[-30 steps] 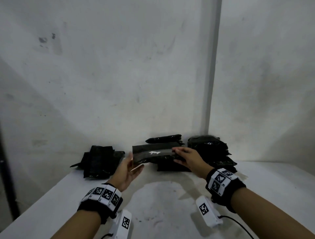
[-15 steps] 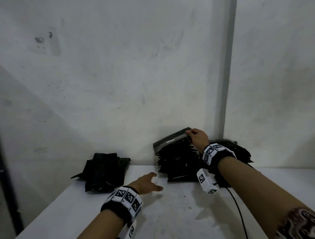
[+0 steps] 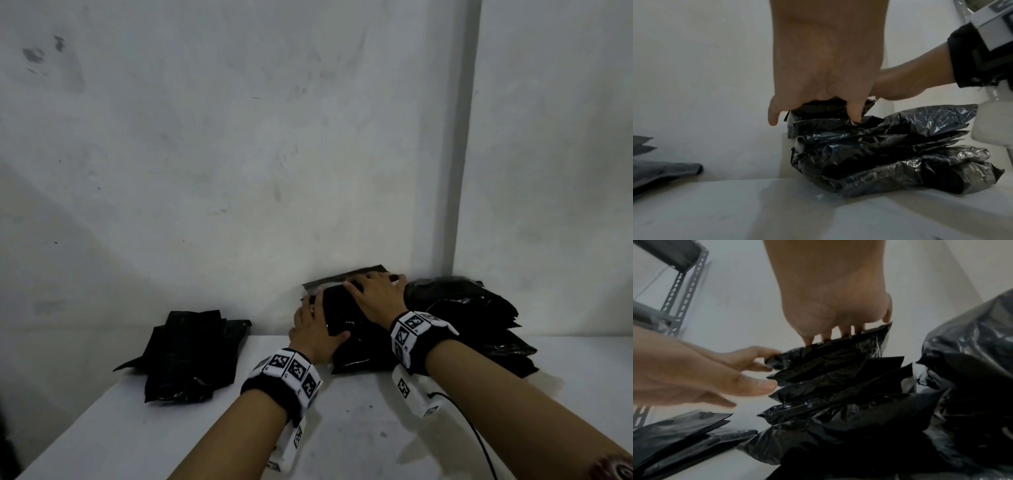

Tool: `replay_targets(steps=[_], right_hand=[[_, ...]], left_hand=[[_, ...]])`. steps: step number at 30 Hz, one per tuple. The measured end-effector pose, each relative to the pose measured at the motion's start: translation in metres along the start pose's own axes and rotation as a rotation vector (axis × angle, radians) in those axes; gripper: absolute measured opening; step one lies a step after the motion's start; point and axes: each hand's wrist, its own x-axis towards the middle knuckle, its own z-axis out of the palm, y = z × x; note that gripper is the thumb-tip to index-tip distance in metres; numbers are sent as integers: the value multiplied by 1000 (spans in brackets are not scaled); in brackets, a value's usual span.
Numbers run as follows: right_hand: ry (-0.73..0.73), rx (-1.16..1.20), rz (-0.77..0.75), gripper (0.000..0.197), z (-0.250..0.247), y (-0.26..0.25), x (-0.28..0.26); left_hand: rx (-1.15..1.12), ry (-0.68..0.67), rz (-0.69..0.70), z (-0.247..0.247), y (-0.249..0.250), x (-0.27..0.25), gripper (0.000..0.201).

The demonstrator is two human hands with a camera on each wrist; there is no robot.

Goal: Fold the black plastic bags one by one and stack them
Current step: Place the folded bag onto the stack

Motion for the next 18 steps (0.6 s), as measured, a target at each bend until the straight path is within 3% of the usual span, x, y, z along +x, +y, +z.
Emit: replay_targets(steps=[2, 4, 6, 9, 10, 14, 18], right_hand=[[-71, -48, 0, 41, 1, 2, 3], [-33, 29, 57, 43, 0, -2, 4], [70, 122, 58, 42, -1, -11, 1], [305, 256, -71, 28, -4, -38, -11], [314, 284, -113, 25, -4, -49, -17], [-20, 319, -230, 27, 11, -111, -41], [-124, 393, -306, 34, 39, -173, -63]], left_hand=[[-43, -20, 9, 3, -1, 4, 103], [-80, 1, 17, 2, -6, 3, 104], [-134, 35, 6, -3, -15, -3, 106], [-170, 96, -69, -15, -40, -24, 99], [-145, 118, -100, -20, -50, -33, 94], [-41, 222, -322, -45, -104, -70, 72], [-78, 332, -590, -73, -145, -101, 71]])
